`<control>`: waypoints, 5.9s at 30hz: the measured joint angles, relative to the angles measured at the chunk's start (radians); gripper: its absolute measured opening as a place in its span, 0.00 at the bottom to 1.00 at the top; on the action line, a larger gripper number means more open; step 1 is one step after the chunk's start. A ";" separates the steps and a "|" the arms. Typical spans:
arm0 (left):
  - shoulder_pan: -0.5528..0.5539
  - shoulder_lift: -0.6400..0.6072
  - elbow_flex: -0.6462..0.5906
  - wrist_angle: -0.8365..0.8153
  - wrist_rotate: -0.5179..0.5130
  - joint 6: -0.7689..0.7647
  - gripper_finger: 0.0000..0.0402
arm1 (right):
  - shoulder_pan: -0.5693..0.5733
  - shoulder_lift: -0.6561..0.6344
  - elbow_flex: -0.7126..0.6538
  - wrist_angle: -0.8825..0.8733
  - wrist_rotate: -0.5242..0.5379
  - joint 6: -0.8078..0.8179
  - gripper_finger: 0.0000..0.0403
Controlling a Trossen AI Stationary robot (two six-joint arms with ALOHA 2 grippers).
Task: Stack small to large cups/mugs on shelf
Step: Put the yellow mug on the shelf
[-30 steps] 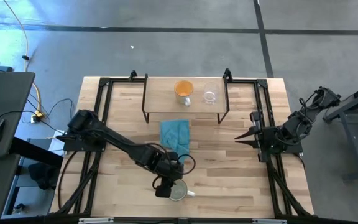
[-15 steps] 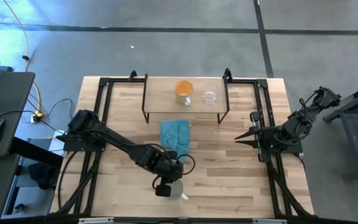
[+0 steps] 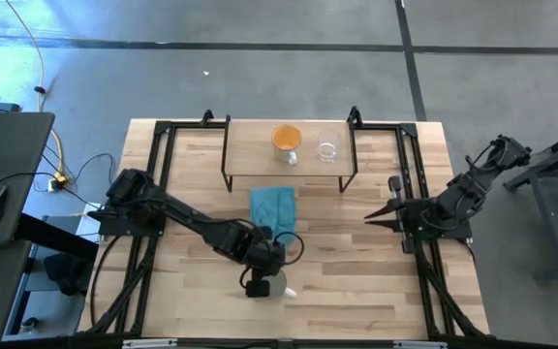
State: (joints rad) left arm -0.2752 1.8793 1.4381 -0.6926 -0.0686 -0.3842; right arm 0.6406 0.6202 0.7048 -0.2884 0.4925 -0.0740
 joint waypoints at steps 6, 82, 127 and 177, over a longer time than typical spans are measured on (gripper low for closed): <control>0.036 -0.001 0.017 -0.086 -0.044 -0.059 0.02 | 0.000 0.024 0.000 -0.011 -0.008 0.012 0.08; 0.068 -0.047 0.103 -0.306 -0.081 0.038 0.27 | 0.000 0.129 0.000 -0.039 -0.064 0.073 0.08; 0.074 -0.049 0.054 -0.303 -0.122 0.109 0.00 | 0.000 0.129 0.000 -0.037 -0.080 0.093 0.08; 0.210 -0.203 0.306 -0.568 -0.202 0.269 0.00 | 0.000 0.133 0.000 -0.052 -0.080 0.093 0.08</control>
State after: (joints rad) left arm -0.0650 1.6760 1.7437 -1.2610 -0.2709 -0.1149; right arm 0.6406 0.7536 0.7048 -0.3405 0.4127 0.0189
